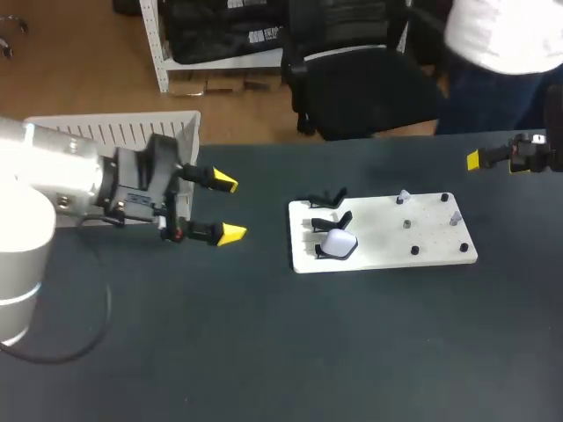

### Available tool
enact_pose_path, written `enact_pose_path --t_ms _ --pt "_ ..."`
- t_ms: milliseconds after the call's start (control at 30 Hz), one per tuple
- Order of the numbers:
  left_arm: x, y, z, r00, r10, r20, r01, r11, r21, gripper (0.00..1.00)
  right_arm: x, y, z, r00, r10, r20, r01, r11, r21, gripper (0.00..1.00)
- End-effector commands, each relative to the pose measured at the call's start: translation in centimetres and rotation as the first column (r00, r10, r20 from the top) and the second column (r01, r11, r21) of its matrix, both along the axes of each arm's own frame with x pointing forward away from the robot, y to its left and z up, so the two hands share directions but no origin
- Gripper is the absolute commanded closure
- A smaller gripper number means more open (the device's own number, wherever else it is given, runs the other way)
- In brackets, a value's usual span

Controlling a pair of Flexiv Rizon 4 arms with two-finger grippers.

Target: Pick up each earbud case from the left stands, insert the matching earbuds, close the lid, and place the case in the box.

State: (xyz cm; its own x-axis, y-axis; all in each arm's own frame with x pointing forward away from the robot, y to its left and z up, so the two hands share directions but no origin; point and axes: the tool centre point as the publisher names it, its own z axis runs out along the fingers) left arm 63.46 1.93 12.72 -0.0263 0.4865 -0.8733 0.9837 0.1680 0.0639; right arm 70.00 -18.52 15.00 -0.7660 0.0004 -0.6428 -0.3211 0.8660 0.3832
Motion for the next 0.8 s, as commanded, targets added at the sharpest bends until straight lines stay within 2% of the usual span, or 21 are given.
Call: enact_pose_path --t_ms 33,200,333,400,800 --pt "1.6 -3.9 -2.8 0.999 -0.035 -0.006 0.035 0.999 -0.002 0.00 0.0 0.0 0.0 1.000 0.000 0.000 0.000 1.000 0.000 0.00" --pt "1.3 -5.5 -3.8 0.998 -0.060 -0.017 0.059 0.998 -0.010 0.00 0.0 0.0 0.0 1.000 0.000 0.000 0.000 1.000 0.000 0.00" --pt "0.8 -6.4 -4.9 0.996 -0.068 -0.050 0.067 0.998 -0.019 0.00 0.0 0.0 0.0 1.000 0.000 0.000 0.000 1.000 0.000 0.00" --pt "0.6 -6.7 -5.2 0.996 -0.067 -0.066 0.067 0.998 -0.002 0.00 0.0 0.0 0.0 1.000 0.000 0.000 0.000 1.000 0.000 0.00" --pt "0.6 -6.7 -5.2 0.996 -0.067 -0.066 0.067 0.998 -0.002 0.00 0.0 0.0 0.0 1.000 0.000 0.000 0.000 1.000 0.000 0.00"
